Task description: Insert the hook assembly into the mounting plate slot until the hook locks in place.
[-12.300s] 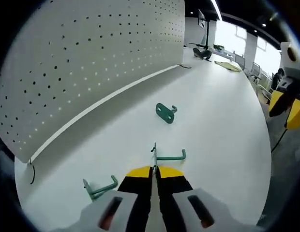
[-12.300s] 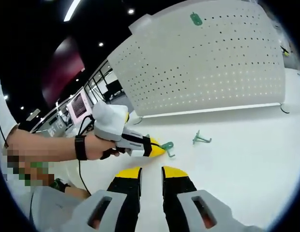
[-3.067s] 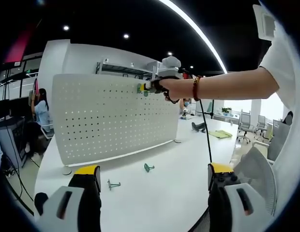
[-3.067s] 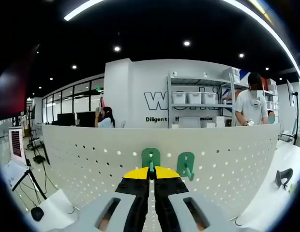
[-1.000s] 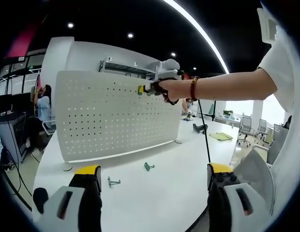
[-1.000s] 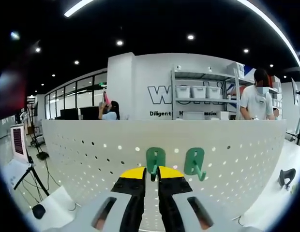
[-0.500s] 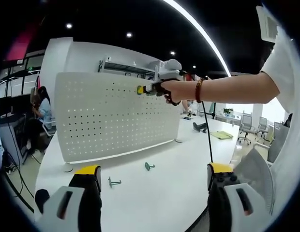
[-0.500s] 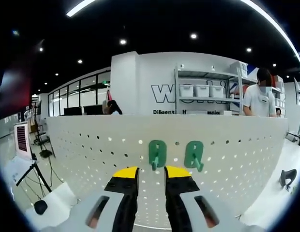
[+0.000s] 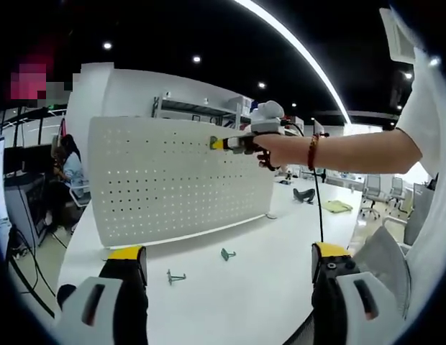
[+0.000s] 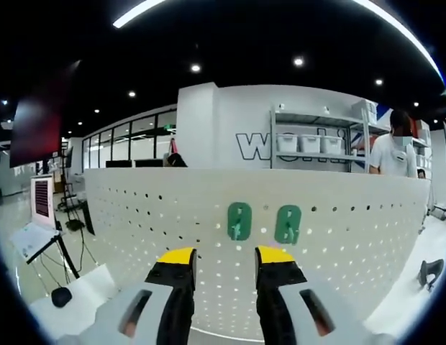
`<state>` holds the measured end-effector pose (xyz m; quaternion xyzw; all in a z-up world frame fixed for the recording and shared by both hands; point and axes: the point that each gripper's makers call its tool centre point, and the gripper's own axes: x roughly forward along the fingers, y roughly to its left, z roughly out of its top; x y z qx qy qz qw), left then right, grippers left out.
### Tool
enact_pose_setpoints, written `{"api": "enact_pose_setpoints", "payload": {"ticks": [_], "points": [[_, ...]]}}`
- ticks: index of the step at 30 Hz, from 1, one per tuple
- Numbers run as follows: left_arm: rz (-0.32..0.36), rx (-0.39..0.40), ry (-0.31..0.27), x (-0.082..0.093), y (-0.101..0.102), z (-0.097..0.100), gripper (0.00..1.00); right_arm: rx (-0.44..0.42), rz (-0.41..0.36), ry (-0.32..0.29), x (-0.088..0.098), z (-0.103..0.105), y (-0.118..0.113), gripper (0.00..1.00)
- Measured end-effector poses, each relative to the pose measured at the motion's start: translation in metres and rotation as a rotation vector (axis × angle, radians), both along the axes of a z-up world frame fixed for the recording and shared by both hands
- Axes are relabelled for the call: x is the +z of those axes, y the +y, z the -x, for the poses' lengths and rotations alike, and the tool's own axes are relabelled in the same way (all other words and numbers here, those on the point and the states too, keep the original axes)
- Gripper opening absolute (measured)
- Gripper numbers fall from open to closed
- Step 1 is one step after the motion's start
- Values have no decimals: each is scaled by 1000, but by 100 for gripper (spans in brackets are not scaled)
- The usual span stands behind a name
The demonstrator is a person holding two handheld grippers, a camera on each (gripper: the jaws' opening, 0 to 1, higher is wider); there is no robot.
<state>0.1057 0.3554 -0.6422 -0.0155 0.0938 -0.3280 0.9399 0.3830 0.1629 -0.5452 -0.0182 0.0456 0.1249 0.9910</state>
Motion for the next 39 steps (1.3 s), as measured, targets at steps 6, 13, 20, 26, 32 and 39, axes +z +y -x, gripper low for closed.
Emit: {"api": "enact_pose_setpoints", "payload": {"ticks": [6, 13, 20, 26, 32, 39], "points": [[-3, -5, 13, -4, -5, 5, 97, 2, -17, 8, -8, 12, -7, 33], [-12, -7, 21, -5, -11, 6, 96, -4, -36, 5, -15, 25, -16, 32], [-25, -20, 21, -5, -20, 7, 96, 11, -75, 27, -27, 38, -19, 32], [-21, -18, 26, -6, -24, 7, 95, 30, -73, 40, -36, 49, -18, 32], [-23, -31, 35, -9, -30, 11, 94, 38, -86, 60, -46, 60, -20, 32], [-30, -53, 43, -11, -35, 11, 93, 39, -97, 75, -56, 72, -25, 31]]}}
